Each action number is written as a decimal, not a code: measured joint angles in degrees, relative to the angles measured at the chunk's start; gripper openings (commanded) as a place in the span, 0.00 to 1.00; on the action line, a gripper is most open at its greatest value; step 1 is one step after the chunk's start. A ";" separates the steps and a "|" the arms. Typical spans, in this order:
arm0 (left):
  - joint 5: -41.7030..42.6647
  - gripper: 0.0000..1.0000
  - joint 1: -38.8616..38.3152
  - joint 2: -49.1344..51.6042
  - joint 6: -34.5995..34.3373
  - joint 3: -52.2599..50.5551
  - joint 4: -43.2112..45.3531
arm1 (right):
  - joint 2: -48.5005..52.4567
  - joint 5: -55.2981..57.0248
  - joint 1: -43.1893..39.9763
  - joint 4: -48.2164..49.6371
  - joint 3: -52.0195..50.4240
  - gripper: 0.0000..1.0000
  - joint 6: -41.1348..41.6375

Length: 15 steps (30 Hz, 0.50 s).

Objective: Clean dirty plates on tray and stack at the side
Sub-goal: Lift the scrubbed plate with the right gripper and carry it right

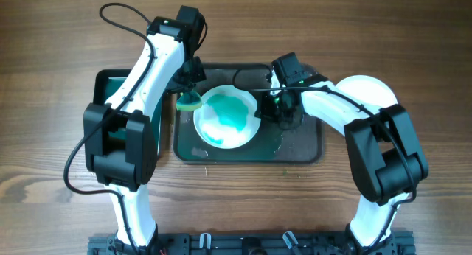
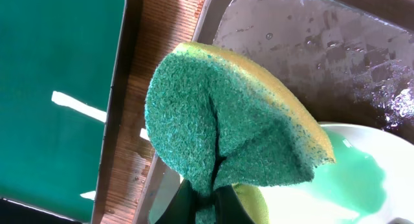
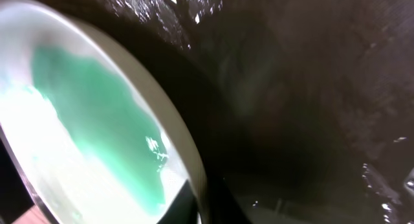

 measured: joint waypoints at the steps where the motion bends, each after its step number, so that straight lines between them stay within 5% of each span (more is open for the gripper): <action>1: 0.00 0.04 0.00 0.00 0.02 0.00 0.02 | 0.07 -0.33 0.04 -0.07 0.00 0.04 0.13; 6: 0.92 0.04 0.00 0.00 0.22 0.00 0.02 | -2.45 4.55 0.07 -5.84 -0.04 0.04 -0.04; 15: 5.38 0.04 -2.93 0.00 0.28 0.00 2.12 | -26.69 50.01 8.98 -19.82 -0.28 0.04 -0.24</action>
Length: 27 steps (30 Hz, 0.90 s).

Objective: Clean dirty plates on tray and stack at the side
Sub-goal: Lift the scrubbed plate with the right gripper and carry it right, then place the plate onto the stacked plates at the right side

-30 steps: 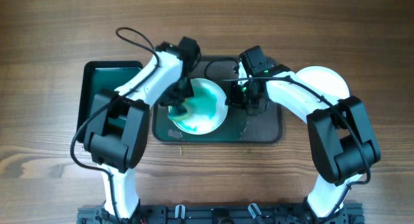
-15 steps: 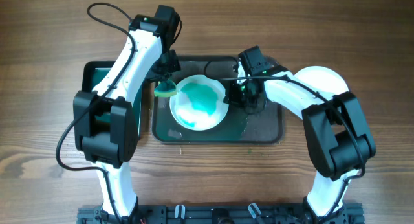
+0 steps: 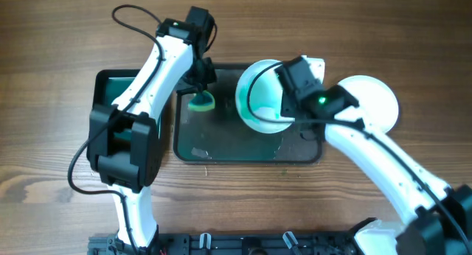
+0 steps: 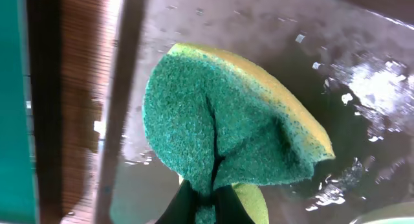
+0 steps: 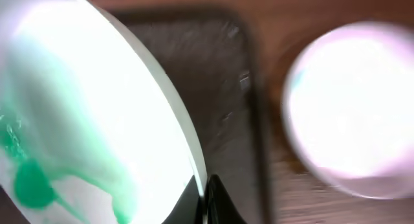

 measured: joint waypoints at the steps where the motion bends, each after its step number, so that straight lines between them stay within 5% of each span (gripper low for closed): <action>1: 0.02 0.04 -0.61 0.02 0.11 0.00 0.31 | -0.90 5.62 2.36 -1.01 0.00 0.04 0.00; 13: 0.17 0.04 -0.85 0.02 0.13 0.00 0.50 | -2.80 49.75 19.85 -4.92 -0.02 0.04 -1.14; 27: 0.17 0.04 -0.85 0.02 0.13 0.00 0.50 | -2.82 56.68 22.01 4.76 -0.04 0.04 -8.85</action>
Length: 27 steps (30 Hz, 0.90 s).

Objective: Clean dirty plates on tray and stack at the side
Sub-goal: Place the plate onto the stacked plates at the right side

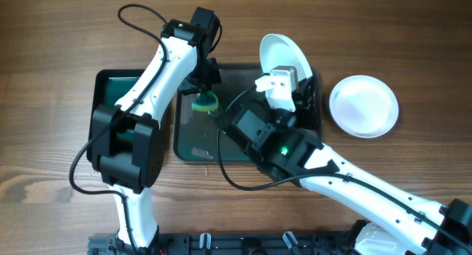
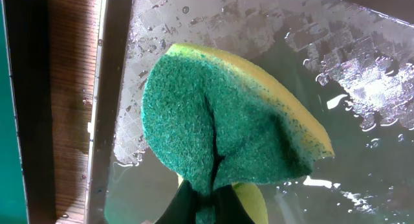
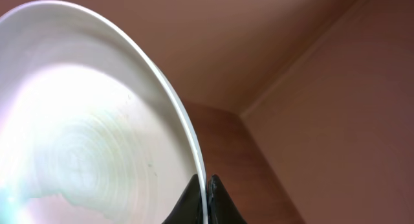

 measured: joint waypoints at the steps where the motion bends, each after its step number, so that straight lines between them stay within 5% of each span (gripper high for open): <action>1: 0.00 0.04 0.00 0.00 0.00 0.00 0.02 | 0.00 -0.31 0.00 0.00 0.00 0.04 0.00; 14: 0.00 0.04 0.00 0.00 0.00 0.00 0.04 | -0.28 -11.61 -2.84 -7.89 0.00 0.04 10.93; 19: 0.00 0.04 0.00 0.00 0.00 0.00 0.26 | -0.50 -41.05 -25.16 -8.50 0.00 0.04 16.28; 27: 0.00 0.04 0.00 0.00 0.00 0.00 0.70 | -0.52 -75.97 -62.40 -11.26 0.00 0.04 6.36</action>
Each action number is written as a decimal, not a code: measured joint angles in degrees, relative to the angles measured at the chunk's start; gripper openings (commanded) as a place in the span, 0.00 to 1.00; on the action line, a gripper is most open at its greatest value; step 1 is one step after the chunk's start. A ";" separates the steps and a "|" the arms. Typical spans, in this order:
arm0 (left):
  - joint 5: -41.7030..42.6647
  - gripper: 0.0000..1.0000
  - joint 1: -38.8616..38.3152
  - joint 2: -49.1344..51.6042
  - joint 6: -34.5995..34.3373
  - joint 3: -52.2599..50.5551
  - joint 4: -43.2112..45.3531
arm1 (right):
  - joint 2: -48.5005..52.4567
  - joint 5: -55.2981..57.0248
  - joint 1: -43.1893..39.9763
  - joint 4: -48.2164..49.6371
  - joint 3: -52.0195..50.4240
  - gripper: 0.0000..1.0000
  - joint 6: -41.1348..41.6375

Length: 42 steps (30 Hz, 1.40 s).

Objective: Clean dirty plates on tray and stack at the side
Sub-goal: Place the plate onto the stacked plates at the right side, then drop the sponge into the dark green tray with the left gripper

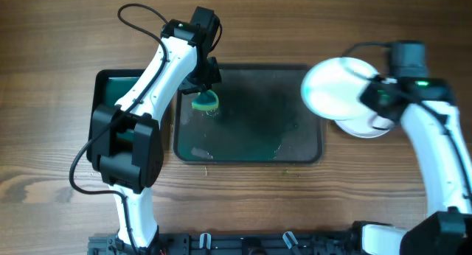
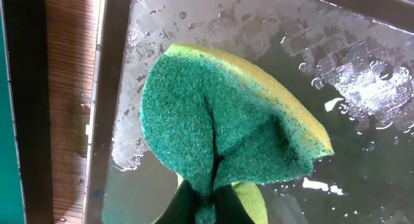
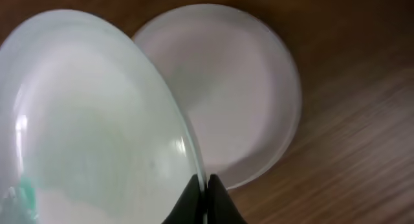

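My right gripper (image 3: 207,185) is shut on the rim of a white plate (image 1: 335,89), holding it tilted in the air over the right end of the dark tray (image 1: 295,148) and partly above a second white plate (image 1: 369,126) that lies on the table. In the right wrist view the held plate (image 3: 90,120) shows a faint green trace low at its left edge, and the lying plate (image 3: 239,88) sits behind it. My left gripper (image 2: 207,188) is shut on a folded green and yellow sponge (image 2: 220,120), held over the tray's wet left part (image 1: 204,100).
A green bin (image 1: 118,89) stands left of the tray, under the left arm. Water and greenish smears lie on the tray floor (image 2: 362,88). Bare wooden table (image 1: 59,49) surrounds everything.
My right arm has swung from over the tray's middle to the right side, and the plate is now above the plate lying on the table. The left gripper and sponge have barely moved.
First the plate lay in the tray with green liquid in it, my right gripper on its rim and the sponge beside it. Then it was lifted and tipped, then held upright and nearly clean at the tray's back, and now it hangs over the side plate.
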 measured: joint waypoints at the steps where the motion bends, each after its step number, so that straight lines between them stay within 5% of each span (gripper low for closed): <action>1: 0.00 0.04 0.00 0.00 0.00 0.00 0.00 | 0.00 -1.44 -4.85 -0.98 0.00 0.04 -1.70; 7: 0.00 0.04 0.00 0.00 0.00 0.00 0.28 | -0.46 -3.56 -13.70 7.48 -7.63 0.05 -4.02; 10: 0.00 0.04 0.00 0.00 0.04 0.00 0.66 | -0.46 -4.90 -13.60 12.55 -13.22 0.41 -4.33; 15: 0.00 0.04 1.68 -0.42 3.28 0.11 -2.16 | -0.46 -10.45 -13.60 12.24 -13.90 0.58 -6.36; 22: -7.34 0.04 10.82 -12.22 11.58 1.49 -12.09 | -3.74 -25.38 -0.26 7.52 -5.33 0.62 -16.17; 27: -9.77 0.04 18.56 -11.76 18.97 -6.34 -6.58 | -3.61 -27.02 9.88 7.43 -5.33 0.63 -17.35; 28: -9.92 0.08 20.11 -11.63 19.76 -9.94 -2.97 | -3.61 -27.04 10.67 7.39 -5.33 0.63 -17.51; 29: -9.99 0.29 21.35 -11.41 20.81 -13.31 0.33 | -3.61 -26.99 11.17 7.37 -5.33 0.63 -17.55; 30: -10.01 0.73 21.94 -11.10 22.10 -15.34 1.84 | -3.61 -26.93 11.17 7.32 -5.33 0.64 -17.55; 31: -9.97 1.00 22.03 -11.04 22.71 -16.68 2.91 | -3.61 -26.73 11.17 7.34 -5.33 0.67 -17.59; 36: -9.66 1.00 21.99 -11.13 23.30 -16.55 2.62 | -3.63 -26.27 11.17 5.84 -5.20 0.88 -18.29; 37: -9.03 1.00 21.99 -11.45 23.26 -16.28 2.12 | -3.65 -26.10 11.17 4.46 -4.66 1.00 -18.45; 42: 1.22 1.00 21.97 -29.35 23.08 -10.19 3.15 | -11.47 -25.27 11.17 -2.91 1.99 1.00 -20.31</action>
